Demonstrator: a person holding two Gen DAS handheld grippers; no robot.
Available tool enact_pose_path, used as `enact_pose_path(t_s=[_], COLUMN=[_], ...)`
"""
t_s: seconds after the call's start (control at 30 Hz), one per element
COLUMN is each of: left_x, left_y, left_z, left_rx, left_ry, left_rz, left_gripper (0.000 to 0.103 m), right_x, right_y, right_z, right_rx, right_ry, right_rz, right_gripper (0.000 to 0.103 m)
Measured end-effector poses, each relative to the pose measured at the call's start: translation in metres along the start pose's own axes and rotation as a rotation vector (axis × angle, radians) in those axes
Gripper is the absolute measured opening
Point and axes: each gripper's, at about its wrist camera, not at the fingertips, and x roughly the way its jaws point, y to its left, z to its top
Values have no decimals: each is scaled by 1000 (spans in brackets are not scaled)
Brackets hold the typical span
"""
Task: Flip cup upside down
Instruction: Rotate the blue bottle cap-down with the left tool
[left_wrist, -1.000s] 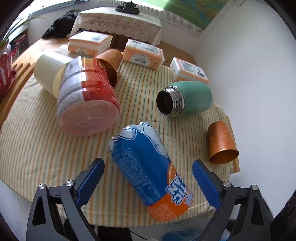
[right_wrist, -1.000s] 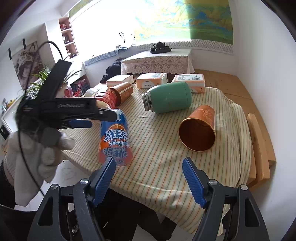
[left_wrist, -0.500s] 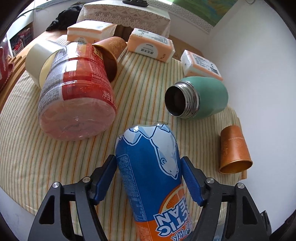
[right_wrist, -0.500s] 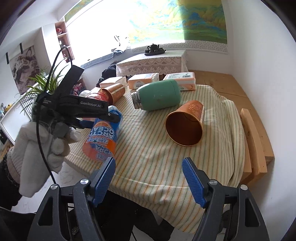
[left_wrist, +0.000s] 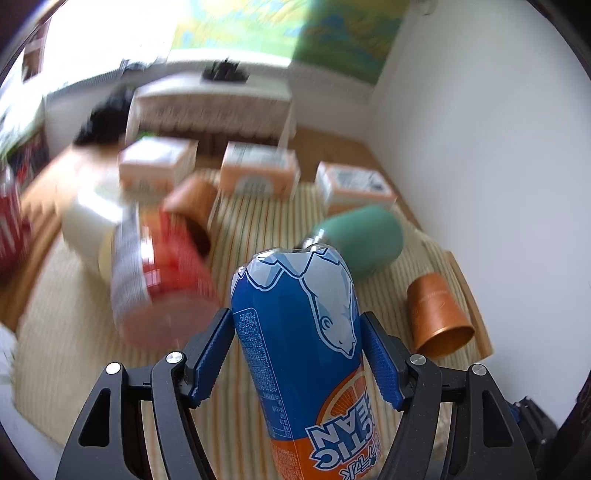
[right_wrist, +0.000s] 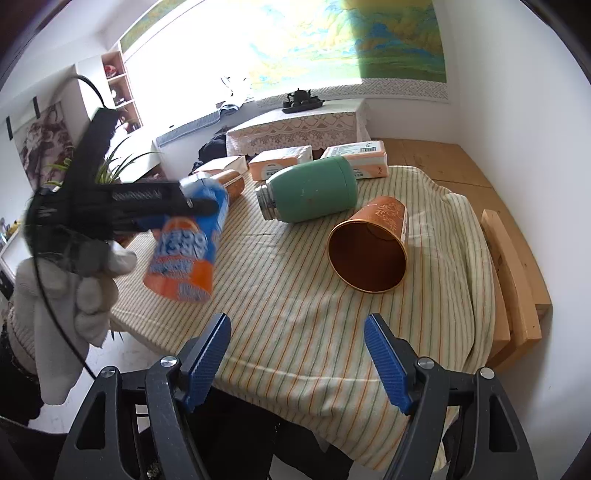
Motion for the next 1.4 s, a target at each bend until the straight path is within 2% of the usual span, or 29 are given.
enact_pose_path(t_s=[0.07, 0.17, 0.5, 0.73, 1.07, 1.4], left_x=[-4, -2, 34, 23, -11, -27], left_y=[-7, -20, -34, -38, -21, -17], left_z=[3, 2, -6, -26, -48, -63], left_rx=[53, 141, 234, 291, 274, 280], left_ry=[-68, -171, -240, -304, -322, -295], left_rz=[16, 81, 117, 120, 58, 3], left_gripper=[72, 72, 72, 72, 73, 73], right_x=[1, 1, 2, -1, 0, -10], right_y=[1, 2, 2, 1, 12, 30], right_z=[1, 3, 2, 4, 4, -3], right_rx=[6, 24, 47, 66, 61, 49], right_ry=[-10, -29, -38, -54, -75, -132], right_rz=[-1, 2, -33, -45, -61, -150], right_gripper=[71, 71, 71, 71, 71, 71])
